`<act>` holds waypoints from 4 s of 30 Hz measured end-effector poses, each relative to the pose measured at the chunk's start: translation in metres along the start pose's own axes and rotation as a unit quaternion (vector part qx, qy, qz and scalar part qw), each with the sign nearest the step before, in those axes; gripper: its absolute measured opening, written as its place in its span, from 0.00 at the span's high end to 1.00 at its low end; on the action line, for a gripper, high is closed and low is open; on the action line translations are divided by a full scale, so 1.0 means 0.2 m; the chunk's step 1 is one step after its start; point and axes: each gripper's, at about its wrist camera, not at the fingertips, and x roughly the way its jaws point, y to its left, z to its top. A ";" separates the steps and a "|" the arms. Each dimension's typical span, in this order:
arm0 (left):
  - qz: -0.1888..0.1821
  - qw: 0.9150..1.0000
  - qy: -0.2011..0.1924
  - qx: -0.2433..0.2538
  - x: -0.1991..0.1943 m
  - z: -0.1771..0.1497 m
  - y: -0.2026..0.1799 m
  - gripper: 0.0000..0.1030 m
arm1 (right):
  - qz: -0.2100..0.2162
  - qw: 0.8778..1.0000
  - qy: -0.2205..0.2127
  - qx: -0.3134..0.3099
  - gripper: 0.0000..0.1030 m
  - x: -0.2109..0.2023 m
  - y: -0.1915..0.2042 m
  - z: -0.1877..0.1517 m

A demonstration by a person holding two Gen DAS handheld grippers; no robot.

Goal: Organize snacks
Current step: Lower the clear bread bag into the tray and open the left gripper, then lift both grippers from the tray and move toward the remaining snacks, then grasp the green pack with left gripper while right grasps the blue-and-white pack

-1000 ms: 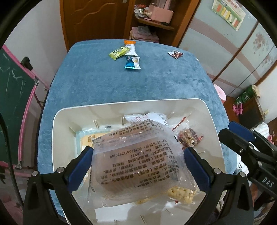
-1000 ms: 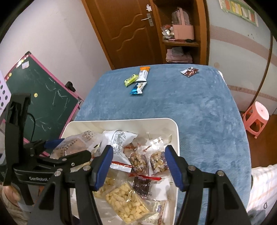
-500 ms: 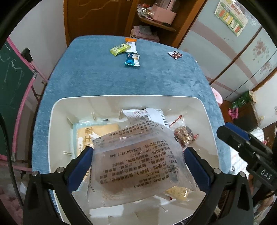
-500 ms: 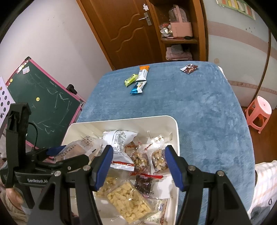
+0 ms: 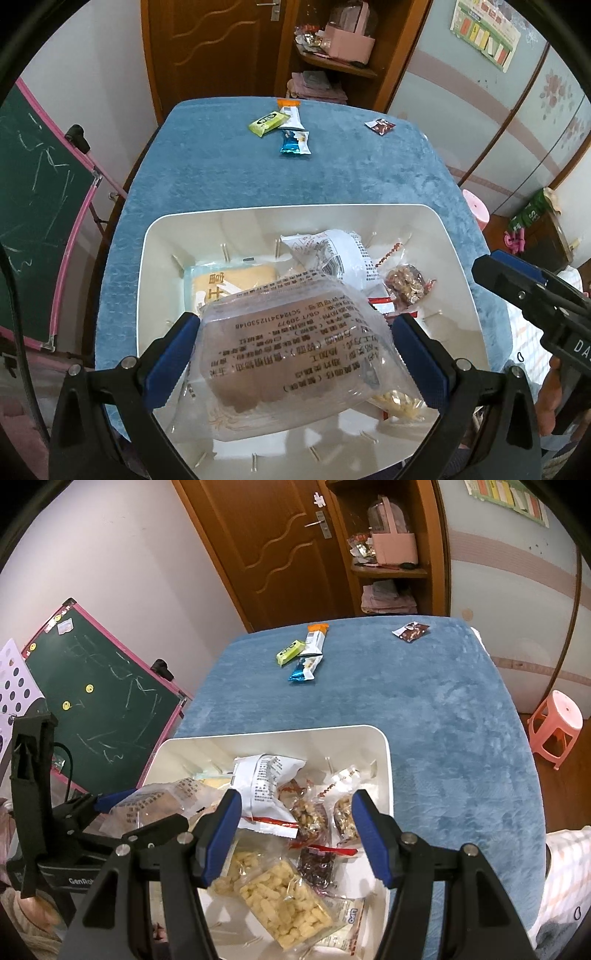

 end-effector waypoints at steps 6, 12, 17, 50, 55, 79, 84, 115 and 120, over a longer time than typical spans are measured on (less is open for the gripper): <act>-0.018 1.000 -0.003 0.002 -0.08 0.02 -0.01 0.00 | 0.004 1.000 -0.006 0.000 0.39 -0.03 0.01 0.00; -0.013 0.999 -0.039 0.026 -0.28 0.09 -0.04 0.00 | 0.014 1.000 -0.013 0.001 0.39 -0.05 0.01 0.01; 0.007 0.996 -0.055 0.071 -0.34 0.11 -0.09 0.00 | 0.048 0.999 -0.016 0.004 0.39 -0.08 0.03 0.03; 0.008 0.988 -0.052 0.144 -0.14 0.14 -0.13 0.00 | 0.108 0.986 0.123 -0.037 0.39 0.22 0.27 0.19; 0.010 0.988 -0.050 0.144 -0.13 0.24 -0.10 0.00 | 0.092 0.989 0.109 -0.033 0.39 0.21 0.23 0.29; 0.137 0.970 -0.153 0.131 -0.23 1.59 0.06 0.00 | -0.037 0.999 -0.020 -0.003 0.39 0.15 0.05 1.38; 0.163 0.973 -0.129 0.102 0.07 1.84 0.15 0.00 | -0.049 0.998 0.000 0.025 0.39 0.40 -0.04 1.50; 0.076 0.989 0.075 0.100 1.38 1.67 0.31 0.00 | -0.053 0.971 0.220 0.076 0.74 1.61 -0.24 0.98; 0.053 0.987 0.089 0.124 1.47 1.62 0.23 0.00 | -0.043 0.969 0.221 0.099 0.74 1.55 -0.35 0.95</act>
